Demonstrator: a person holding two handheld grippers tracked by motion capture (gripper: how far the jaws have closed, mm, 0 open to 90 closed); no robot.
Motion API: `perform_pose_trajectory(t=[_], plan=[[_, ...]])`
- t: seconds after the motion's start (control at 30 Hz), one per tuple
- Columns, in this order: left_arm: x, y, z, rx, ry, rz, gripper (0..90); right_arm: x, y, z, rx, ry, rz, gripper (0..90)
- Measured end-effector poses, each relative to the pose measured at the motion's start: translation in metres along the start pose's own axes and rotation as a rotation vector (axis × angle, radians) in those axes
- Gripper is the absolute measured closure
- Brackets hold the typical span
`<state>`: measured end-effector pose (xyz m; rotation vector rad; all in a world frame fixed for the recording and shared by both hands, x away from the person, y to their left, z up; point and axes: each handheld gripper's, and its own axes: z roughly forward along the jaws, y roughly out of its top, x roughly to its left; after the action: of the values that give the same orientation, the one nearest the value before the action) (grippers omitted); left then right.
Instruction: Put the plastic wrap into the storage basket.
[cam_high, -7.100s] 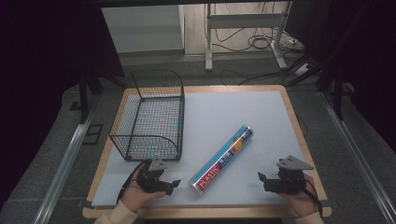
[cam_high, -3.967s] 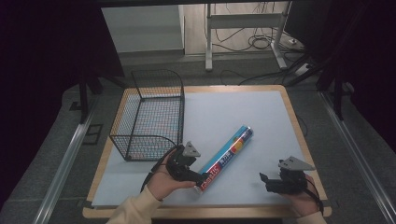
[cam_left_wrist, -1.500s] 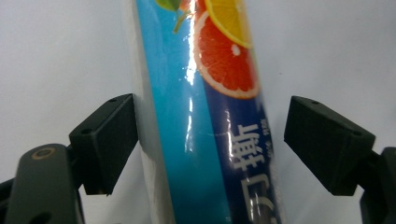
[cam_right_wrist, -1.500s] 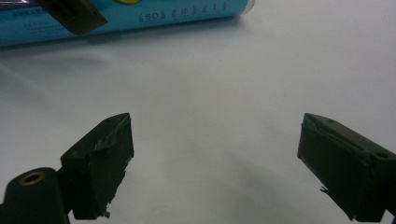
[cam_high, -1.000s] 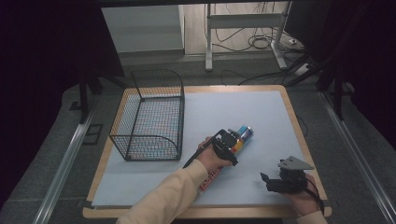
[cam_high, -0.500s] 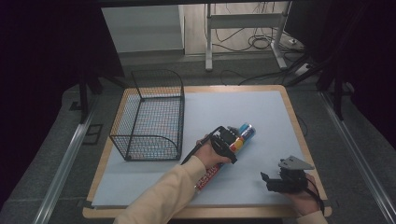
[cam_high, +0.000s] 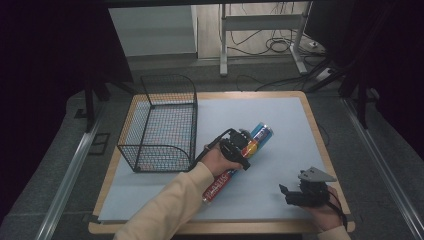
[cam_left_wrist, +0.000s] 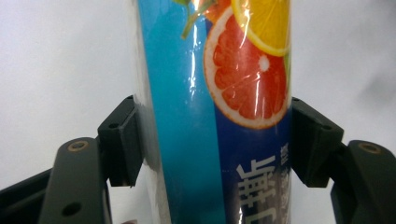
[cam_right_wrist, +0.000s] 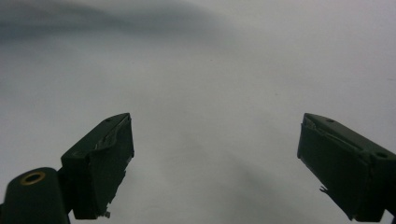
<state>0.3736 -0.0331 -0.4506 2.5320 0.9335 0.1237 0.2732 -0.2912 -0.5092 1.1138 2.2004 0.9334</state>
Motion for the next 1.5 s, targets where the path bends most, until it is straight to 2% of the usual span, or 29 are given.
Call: perform_pose_trajectory(t=[0.17,0.47,0.77,0.83,1.0,1.5], plan=[[0.000,0.000,-0.012,-0.025,0.006,0.003,31.0,0.001,0.000,0.000,-0.001,-0.001,-0.001,10.8],[0.004,-0.002,-0.023,-0.050,0.008,0.004,31.2,0.000,0.000,-0.001,-0.001,-0.002,0.002,10.8],[0.007,-0.003,-0.040,-0.101,0.023,0.008,31.5,0.000,0.000,0.000,-0.003,-0.005,0.002,10.8],[0.009,-0.003,-0.044,-0.096,0.020,0.017,31.5,0.000,0.000,0.000,0.000,-0.004,0.002,10.8],[0.012,-0.004,-0.050,-0.118,0.030,0.006,31.6,0.000,0.000,0.000,0.001,-0.006,0.005,10.8],[0.014,-0.002,-0.067,-0.156,0.044,0.018,31.8,-0.001,0.000,0.000,-0.001,-0.006,0.010,10.8]])
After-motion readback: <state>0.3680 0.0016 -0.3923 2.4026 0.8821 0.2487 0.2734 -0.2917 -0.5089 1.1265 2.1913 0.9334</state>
